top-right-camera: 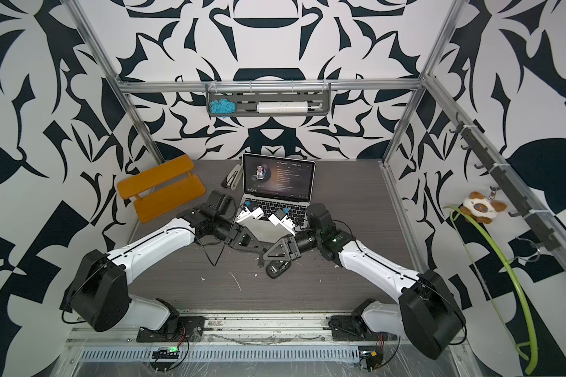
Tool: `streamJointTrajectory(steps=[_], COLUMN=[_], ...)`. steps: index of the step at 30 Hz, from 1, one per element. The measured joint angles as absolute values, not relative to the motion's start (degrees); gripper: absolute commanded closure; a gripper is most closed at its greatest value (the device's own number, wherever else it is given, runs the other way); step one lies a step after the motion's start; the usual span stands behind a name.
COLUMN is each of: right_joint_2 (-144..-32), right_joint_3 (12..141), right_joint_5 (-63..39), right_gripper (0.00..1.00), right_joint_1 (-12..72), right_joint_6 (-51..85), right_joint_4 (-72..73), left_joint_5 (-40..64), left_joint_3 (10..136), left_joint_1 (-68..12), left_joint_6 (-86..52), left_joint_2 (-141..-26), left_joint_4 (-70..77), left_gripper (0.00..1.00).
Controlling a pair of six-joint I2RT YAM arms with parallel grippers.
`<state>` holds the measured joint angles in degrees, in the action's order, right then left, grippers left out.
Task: Remove the wireless mouse receiver from the laptop
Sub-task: Pick up the lid from the center of the board.
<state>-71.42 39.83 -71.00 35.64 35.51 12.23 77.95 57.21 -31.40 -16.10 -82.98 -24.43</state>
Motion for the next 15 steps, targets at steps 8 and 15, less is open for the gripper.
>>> streamJointTrajectory(steps=[8,15], right_joint_2=[-65.34,-58.76], right_joint_3=[32.14,24.97], right_joint_5=[-58.74,-41.17], right_gripper=[1.0,1.0], right_joint_1=[30.68,35.09], right_joint_6=[46.68,58.11], right_joint_4=[23.77,40.32], left_joint_5=[71.61,58.63], left_joint_3=[53.12,37.98], left_joint_1=[-21.69,-23.79], left_joint_6=[-23.92,-38.89], left_joint_2=[-75.11,-61.63], left_joint_4=[-14.7,10.61], left_gripper=[0.01,0.01])
